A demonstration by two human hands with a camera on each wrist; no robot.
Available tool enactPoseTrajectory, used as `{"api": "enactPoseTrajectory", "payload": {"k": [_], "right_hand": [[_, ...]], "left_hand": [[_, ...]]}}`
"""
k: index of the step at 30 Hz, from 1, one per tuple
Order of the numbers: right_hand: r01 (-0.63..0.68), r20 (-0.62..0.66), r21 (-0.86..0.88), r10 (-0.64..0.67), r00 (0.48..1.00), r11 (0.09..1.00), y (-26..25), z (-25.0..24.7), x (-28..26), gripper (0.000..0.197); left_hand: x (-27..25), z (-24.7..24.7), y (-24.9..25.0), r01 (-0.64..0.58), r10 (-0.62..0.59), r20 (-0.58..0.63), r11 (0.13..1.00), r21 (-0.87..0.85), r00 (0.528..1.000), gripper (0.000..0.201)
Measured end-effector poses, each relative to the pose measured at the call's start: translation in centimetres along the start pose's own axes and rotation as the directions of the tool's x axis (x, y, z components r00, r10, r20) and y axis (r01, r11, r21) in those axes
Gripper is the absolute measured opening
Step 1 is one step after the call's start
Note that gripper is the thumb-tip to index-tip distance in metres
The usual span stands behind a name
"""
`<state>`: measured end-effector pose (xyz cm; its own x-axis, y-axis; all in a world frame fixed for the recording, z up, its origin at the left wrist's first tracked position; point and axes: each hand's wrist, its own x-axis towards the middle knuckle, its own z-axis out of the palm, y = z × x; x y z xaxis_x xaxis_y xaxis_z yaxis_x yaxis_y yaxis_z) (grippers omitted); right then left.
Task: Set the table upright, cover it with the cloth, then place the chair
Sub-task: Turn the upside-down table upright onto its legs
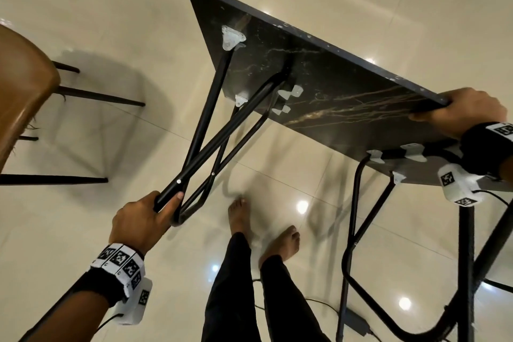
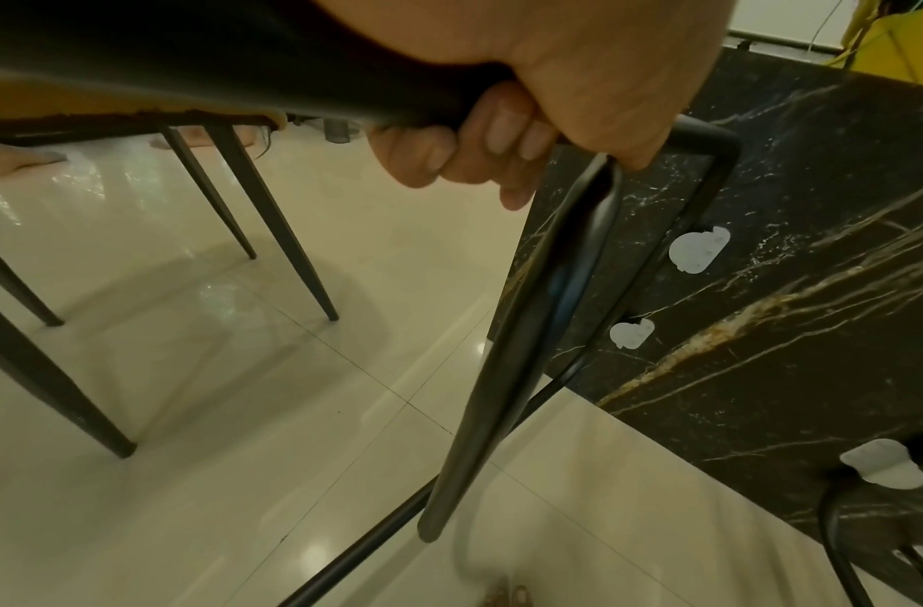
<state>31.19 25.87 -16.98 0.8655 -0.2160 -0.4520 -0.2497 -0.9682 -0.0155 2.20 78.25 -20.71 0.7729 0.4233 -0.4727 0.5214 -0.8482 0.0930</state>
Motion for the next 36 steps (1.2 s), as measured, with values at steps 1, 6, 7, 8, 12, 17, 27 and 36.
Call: {"api": "enactPoseTrajectory", "payload": {"k": [1,6,7,8,12,17,27,36], "right_hand": [[0.002,0.008,-0.002,-0.002,1.0,1.0,0.0,-0.2,0.1,0.052],[0.024,0.024,-0.011,-0.023,0.999,1.0,0.2,-0.5,0.6,0.05],[0.031,0.023,-0.017,-0.03,0.999,0.999,0.2,-0.5,0.7,0.049],[0.034,0.024,-0.021,-0.033,0.999,0.999,0.4,-0.5,0.8,0.048],[0.037,0.023,-0.043,-0.036,0.999,0.998,0.7,-0.4,1.3,0.047],[0.058,0.02,-0.041,-0.058,0.998,0.997,0.7,-0.3,1.6,0.045],[0.066,0.003,-0.039,-0.065,0.998,0.997,1.4,0.3,1.4,0.05],[0.052,-0.008,-0.001,-0.052,0.999,0.999,1.3,0.2,1.5,0.053]], "left_hand": [[0.1,-0.1,0.2,-0.005,0.005,0.0,1.0,0.012,1.0,0.055],[0.3,-0.4,0.7,-0.025,0.025,0.005,0.998,0.051,1.0,0.053],[0.3,-0.5,0.7,-0.027,0.027,0.0,0.998,0.057,1.0,0.052],[0.4,-0.6,1.1,-0.032,0.033,-0.008,0.997,0.071,0.999,0.051],[1.0,-1.2,3.2,-0.055,0.062,-0.039,0.987,0.154,0.997,0.05],[1.9,-1.8,7.6,-0.16,0.217,-0.205,0.951,0.263,0.955,0.056],[5.6,-2.2,10.7,-0.14,0.121,-0.237,0.988,-0.065,0.964,0.064],[-4.8,-1.5,-4.3,0.068,-0.067,0.022,0.997,-0.027,0.998,0.081]]}}
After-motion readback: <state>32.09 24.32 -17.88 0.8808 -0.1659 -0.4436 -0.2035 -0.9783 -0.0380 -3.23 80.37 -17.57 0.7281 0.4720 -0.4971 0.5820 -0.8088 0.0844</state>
